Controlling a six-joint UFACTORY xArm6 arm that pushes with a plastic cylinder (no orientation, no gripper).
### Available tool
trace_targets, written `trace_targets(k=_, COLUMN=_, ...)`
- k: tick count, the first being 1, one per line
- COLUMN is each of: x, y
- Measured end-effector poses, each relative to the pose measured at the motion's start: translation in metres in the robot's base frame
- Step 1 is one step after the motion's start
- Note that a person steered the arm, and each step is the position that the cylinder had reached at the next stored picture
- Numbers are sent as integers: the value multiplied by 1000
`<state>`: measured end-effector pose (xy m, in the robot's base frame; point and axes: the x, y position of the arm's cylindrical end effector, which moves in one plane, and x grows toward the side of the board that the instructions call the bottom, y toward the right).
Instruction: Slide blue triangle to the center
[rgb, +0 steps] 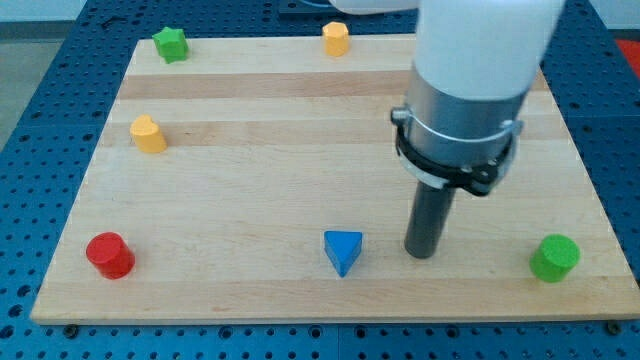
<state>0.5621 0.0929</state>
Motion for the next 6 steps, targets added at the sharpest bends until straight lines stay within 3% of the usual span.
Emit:
trace_targets(k=2, x=45, y=-32)
trace_targets(k=3, x=23, y=-84)
trace_targets(k=5, x=-59, y=-163)
trace_targets(k=6, x=-56, y=-166)
